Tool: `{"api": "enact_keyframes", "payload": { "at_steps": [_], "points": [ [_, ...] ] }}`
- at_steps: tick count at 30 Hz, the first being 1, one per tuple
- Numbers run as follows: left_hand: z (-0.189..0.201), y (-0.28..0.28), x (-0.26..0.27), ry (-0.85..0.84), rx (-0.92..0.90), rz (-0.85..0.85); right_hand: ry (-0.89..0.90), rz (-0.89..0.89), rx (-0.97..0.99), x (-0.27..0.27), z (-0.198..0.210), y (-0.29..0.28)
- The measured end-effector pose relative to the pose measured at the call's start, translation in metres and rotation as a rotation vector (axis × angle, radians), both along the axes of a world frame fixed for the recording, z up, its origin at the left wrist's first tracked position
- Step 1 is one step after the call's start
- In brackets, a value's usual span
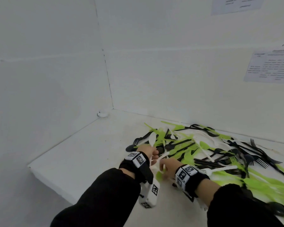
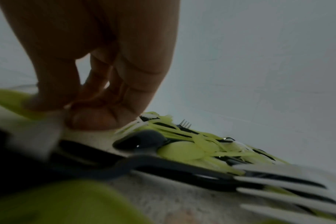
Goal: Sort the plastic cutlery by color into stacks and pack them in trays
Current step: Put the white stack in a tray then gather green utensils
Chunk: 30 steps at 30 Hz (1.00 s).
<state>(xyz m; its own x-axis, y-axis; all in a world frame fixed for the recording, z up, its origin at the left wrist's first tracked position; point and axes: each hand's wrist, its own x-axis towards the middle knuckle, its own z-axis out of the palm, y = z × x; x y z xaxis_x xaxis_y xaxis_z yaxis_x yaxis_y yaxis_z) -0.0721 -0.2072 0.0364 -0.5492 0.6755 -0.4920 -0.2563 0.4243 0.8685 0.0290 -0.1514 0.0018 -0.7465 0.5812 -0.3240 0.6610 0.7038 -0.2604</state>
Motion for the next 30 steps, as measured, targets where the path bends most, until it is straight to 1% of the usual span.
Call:
{"api": "enact_keyframes", "payload": {
  "at_steps": [3, 5, 10, 12, 14, 19, 22, 25, 28, 30],
  "points": [
    [-0.006, 0.006, -0.027, 0.000, 0.039, 0.019, -0.098, -0.122, 0.026, -0.002, 0.005, 0.010],
    [-0.011, 0.008, -0.039, 0.010, 0.059, 0.024, -0.113, -0.174, 0.034, 0.001, 0.011, 0.018],
    [-0.021, 0.023, -0.055, 0.008, 0.073, -0.024, 0.154, -0.414, -0.003, 0.007, 0.023, 0.047],
    [-0.021, 0.032, -0.053, -0.042, 0.089, -0.057, 0.314, -0.525, -0.027, 0.004, 0.030, 0.053],
    [-0.021, 0.043, -0.047, -0.061, 0.100, -0.089, 0.451, -0.583, -0.063, -0.002, 0.034, 0.050],
    [-0.021, 0.051, -0.034, -0.106, 0.125, -0.176, 0.584, -0.639, -0.117, -0.033, 0.019, 0.031],
    [-0.027, 0.058, -0.035, -0.130, 0.159, -0.155, 0.632, -0.675, -0.162, -0.044, 0.011, 0.027],
    [-0.029, 0.060, -0.041, -0.117, 0.168, -0.142, 0.614, -0.625, -0.117, -0.043, 0.010, 0.034],
    [-0.033, 0.064, -0.052, -0.116, 0.178, -0.131, 0.602, -0.463, -0.146, -0.043, 0.014, 0.042],
    [-0.031, 0.069, -0.059, -0.085, 0.152, -0.104, 0.526, -0.340, -0.118, -0.048, 0.015, 0.049]
  ]
}}
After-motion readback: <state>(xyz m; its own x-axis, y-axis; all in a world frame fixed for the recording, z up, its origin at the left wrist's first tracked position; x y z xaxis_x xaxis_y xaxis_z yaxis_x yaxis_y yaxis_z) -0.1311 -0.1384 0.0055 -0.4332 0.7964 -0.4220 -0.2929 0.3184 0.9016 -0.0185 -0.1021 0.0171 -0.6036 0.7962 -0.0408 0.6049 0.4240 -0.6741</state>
